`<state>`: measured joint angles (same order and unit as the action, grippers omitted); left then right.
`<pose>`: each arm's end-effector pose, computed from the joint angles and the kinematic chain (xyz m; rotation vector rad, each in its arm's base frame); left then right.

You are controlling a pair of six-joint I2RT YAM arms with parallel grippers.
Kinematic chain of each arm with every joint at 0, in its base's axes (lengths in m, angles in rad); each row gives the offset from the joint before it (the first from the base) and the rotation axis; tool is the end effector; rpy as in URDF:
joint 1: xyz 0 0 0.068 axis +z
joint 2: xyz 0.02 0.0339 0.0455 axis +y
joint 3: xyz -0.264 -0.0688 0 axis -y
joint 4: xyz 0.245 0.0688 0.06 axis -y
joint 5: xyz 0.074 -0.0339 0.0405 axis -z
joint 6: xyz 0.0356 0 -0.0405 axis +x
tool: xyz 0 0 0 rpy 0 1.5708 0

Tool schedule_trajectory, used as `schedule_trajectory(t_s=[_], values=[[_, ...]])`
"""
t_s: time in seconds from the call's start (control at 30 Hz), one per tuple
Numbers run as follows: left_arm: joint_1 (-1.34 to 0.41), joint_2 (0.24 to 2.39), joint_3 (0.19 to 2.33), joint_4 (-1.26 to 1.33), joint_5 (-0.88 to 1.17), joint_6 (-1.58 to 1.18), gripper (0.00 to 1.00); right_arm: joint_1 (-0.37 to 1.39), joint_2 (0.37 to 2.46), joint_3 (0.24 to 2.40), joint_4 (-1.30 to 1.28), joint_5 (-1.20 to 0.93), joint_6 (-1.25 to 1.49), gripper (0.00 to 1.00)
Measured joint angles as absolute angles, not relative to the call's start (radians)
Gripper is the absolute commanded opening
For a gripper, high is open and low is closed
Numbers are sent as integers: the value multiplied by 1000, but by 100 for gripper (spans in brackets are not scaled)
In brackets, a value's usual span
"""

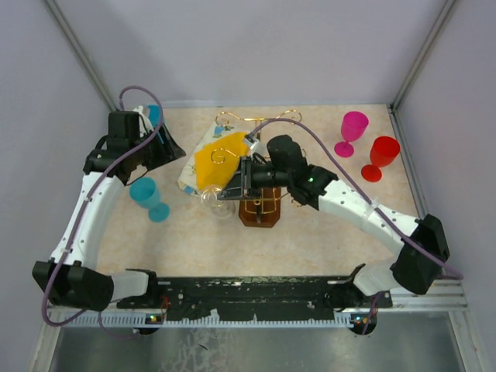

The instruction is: Take the wine glass off the wine glass rack

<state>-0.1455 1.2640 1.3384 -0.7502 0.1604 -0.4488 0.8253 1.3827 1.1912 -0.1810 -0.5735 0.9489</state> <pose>0.2617 -0.0441 0.3749 -0.2578 2.2697 -0.4962 0.2024 0.2477 0.3473 -0.3150 2.2861 1.6190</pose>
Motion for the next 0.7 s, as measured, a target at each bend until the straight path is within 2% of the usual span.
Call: schedule_trajectory(t_s=[0.5,0.7], values=[[-141,1260,1332,-749,186,-456,66,775,1386,1126,16,-664,1058,7],[-140,1260,1329,-750,186,-456,66,768,1386,1126,15,-670,1058,7]])
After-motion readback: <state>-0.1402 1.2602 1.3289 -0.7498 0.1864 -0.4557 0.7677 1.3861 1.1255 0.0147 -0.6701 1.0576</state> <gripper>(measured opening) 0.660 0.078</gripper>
